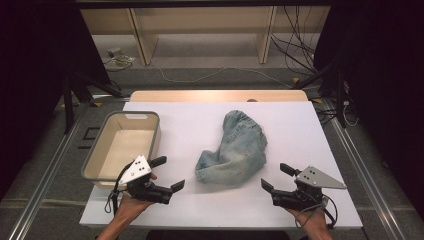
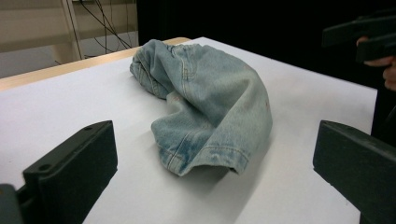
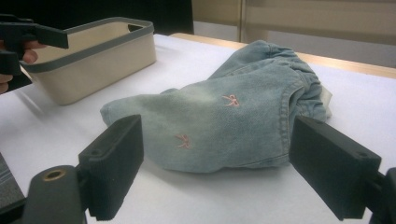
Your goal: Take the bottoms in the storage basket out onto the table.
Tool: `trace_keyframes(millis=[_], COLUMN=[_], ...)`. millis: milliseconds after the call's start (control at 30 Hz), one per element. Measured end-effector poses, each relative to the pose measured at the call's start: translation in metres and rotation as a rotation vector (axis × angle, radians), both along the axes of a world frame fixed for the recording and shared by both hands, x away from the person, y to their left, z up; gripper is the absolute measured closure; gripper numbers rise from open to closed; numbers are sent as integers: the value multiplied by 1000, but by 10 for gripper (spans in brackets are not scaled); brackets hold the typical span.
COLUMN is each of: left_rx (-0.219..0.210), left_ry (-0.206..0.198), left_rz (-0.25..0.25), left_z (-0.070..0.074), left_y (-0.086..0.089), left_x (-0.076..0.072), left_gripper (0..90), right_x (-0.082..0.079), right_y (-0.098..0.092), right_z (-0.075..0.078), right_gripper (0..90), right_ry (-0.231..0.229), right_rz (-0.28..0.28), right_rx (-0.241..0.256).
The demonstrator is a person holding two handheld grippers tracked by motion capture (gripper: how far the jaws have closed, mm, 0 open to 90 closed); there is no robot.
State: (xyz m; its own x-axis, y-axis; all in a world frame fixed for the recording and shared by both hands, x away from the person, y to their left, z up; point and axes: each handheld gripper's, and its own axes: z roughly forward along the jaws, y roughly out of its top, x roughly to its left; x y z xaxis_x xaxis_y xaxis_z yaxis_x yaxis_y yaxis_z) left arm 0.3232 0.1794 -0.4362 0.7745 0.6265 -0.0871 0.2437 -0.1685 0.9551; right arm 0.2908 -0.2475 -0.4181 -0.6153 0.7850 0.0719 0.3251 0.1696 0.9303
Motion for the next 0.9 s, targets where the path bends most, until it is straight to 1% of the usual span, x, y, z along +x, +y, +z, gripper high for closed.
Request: trace_keyframes(millis=[67, 100, 133, 167, 200, 300, 400, 433, 533, 600, 633, 900], left_rx=[8, 0, 0, -3, 3, -8, 5, -4, -8, -19, -23, -29], left_ry=[4, 17, 17, 28, 29, 63, 55, 53, 47, 43, 35, 30], left_rz=[-7, -12, -12, -13, -15, -23, -18, -14, -8, -2, 4, 10], left_z=[-1, -2, -2, -4, -4, -8, -9, -8, -7, -6, -5, -4], left_y=[0, 0, 0, 0, 1, -1, -2, -1, 0, 0, 1, 1], left_x=[-1, -1, -1, -2, -2, -3, -2, -1, -2, -1, -1, -1], left_gripper=[0, 0, 0, 0, 0, 0, 0, 0, 0, 0, 0, 0], right_x=[0, 0, 0, -1, -1, 0, 0, 0, 0, 0, 0, 1], right_y=[0, 0, 0, 0, 0, 0, 0, 0, 0, 0, 0, 1], right_z=[0, 0, 0, 0, 0, 0, 0, 0, 0, 0, 0, 1], right_gripper=[186, 185, 185, 184, 184, 183, 183, 183, 183, 183, 183, 183], right_ry=[1, 2, 2, 6, 6, 7, 2, 0, 0, 0, -1, 0], right_rz=[-1, -1, -1, -1, -1, -1, 0, 0, 0, -1, 0, 1], right_rx=[-1, -2, -2, -3, -3, -1, 0, 1, 3, 3, 4, 4])
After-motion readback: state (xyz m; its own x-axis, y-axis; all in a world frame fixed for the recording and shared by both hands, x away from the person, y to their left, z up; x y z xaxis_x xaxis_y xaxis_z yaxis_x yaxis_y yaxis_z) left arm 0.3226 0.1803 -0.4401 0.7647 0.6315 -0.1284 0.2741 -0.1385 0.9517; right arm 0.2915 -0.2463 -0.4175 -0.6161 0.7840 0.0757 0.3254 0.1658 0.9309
